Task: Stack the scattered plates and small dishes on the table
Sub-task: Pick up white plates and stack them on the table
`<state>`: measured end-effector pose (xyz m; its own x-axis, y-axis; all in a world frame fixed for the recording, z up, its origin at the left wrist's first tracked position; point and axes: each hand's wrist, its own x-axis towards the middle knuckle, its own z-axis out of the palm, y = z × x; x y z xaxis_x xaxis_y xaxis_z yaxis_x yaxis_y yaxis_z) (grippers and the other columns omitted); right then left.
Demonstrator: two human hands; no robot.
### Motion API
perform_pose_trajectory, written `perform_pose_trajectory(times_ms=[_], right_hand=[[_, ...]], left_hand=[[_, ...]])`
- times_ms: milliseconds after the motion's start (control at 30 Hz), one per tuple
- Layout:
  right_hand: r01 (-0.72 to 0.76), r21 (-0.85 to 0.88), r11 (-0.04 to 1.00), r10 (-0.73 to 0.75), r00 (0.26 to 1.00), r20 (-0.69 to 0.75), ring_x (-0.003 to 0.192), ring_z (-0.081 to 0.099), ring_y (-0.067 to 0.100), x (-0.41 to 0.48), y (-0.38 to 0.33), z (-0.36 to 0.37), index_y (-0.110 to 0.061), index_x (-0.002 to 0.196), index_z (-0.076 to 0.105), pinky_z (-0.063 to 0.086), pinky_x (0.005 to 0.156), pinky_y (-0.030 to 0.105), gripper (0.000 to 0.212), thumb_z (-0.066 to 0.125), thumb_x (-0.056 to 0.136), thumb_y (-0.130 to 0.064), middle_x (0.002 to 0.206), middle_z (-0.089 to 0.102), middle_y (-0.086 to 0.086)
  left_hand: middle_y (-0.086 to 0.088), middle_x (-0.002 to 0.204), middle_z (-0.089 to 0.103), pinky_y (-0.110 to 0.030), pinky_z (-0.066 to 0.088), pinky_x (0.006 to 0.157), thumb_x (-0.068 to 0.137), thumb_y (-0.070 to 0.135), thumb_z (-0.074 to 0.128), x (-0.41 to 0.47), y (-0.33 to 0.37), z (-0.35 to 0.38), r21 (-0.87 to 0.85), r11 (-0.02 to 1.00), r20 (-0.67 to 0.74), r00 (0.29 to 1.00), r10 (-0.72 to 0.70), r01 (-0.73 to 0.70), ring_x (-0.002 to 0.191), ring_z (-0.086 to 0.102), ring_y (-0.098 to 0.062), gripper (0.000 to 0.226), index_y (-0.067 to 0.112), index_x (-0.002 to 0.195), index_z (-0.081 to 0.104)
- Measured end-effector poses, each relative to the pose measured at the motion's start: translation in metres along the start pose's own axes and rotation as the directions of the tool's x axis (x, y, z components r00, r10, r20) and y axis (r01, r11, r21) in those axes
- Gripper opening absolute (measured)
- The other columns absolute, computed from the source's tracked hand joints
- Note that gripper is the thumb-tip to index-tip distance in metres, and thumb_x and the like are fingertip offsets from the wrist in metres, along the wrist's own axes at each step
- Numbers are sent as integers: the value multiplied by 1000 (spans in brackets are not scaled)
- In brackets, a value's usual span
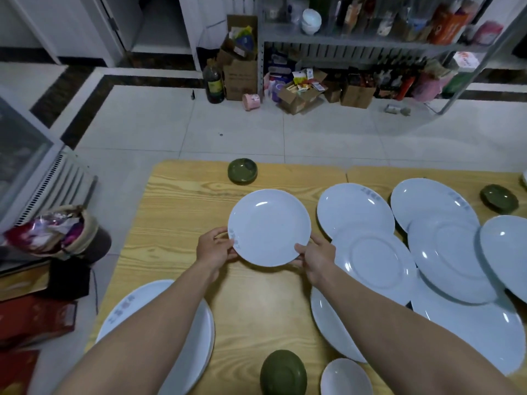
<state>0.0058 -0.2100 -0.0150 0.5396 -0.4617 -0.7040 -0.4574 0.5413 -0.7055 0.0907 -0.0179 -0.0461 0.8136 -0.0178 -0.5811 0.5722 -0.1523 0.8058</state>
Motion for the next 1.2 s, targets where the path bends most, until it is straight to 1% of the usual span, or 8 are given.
perform_pose_trajectory(times_ms=[467, 567, 700, 800, 900, 967, 1067, 1200], right_hand=[[-52, -147, 988, 58, 998, 38, 87, 70, 26, 21, 18, -4, -7, 138, 55, 62, 65, 34, 56, 63, 86, 14, 122, 67, 13], [-50, -203, 978, 61, 997, 48, 89, 71, 26, 25, 19, -5, -9, 136, 57, 62, 72, 36, 53, 64, 87, 9, 116, 69, 11], [36, -448, 893, -37, 999, 6, 88, 66, 22, 18, 9, -9, -5, 126, 63, 58, 85, 36, 37, 67, 89, -10, 98, 69, 1], [100, -560, 823, -123, 992, -4, 113, 61, 27, 4, -12, -16, -10, 136, 55, 49, 101, 39, 56, 73, 84, -23, 127, 60, 7], [279, -750, 600, -279, 951, 130, 126, 51, 24, -14, -41, -37, -11, 135, 54, 41, 103, 32, 51, 67, 90, -31, 136, 53, 9], [359, -850, 385, -356, 908, 222, 146, 28, 27, -23, -57, -61, -11, 153, 31, 26, 117, 40, 69, 59, 96, -38, 159, 31, 10], [338, -940, 41, -361, 882, 302, 153, -2, 30, -29, -74, -105, -22, 159, 4, 3, 120, 53, 83, 47, 97, -57, 166, -3, 10], [285, -946, -154, -359, 876, 322, 151, -11, 35, -27, -82, -157, -29, 158, -8, 0, 118, 61, 89, 37, 93, -70, 165, -14, 12]], left_hand=[[-16, 89, 73, -36, 59, 71, 90, -6, 62, 8, -17, -10, 3, 1000, -15, 999, -29, 29, 72, 71, -25, 27, 19, 100, 63], [-14, 89, 73, -37, 60, 73, 90, -3, 63, 8, -16, -10, 21, 999, -10, 999, -36, 36, 72, 71, -24, 26, 17, 107, 64], [-6, 95, 74, -33, 53, 80, 85, 3, 66, 2, -7, -10, 264, 964, -41, 998, 41, -29, 88, 68, -23, 29, 18, 109, 68], [-4, 106, 69, -29, 47, 83, 84, 8, 63, -7, 12, -4, 536, 837, -37, 988, 150, -107, 106, 64, -27, 32, 13, 115, 68], [-8, 137, 58, -36, 46, 95, 88, 18, 64, -21, 35, 11, 694, 688, 40, 966, 255, -211, 123, 54, -29, 50, 16, 137, 55], [-6, 149, 46, -41, 42, 103, 91, 28, 62, -36, 49, 28, 740, 596, 126, 934, 333, -312, 133, 44, -29, 58, 22, 146, 44], [-1, 164, 15, -46, 26, 114, 97, 46, 51, -68, 60, 67, 842, 355, 258, 881, 396, -406, 148, 19, -28, 67, 30, 155, 22], [1, 165, -8, -50, 11, 120, 97, 58, 42, -99, 53, 124, 856, 187, 391, 841, 373, -481, 152, -5, -26, 73, 38, 156, 4]])
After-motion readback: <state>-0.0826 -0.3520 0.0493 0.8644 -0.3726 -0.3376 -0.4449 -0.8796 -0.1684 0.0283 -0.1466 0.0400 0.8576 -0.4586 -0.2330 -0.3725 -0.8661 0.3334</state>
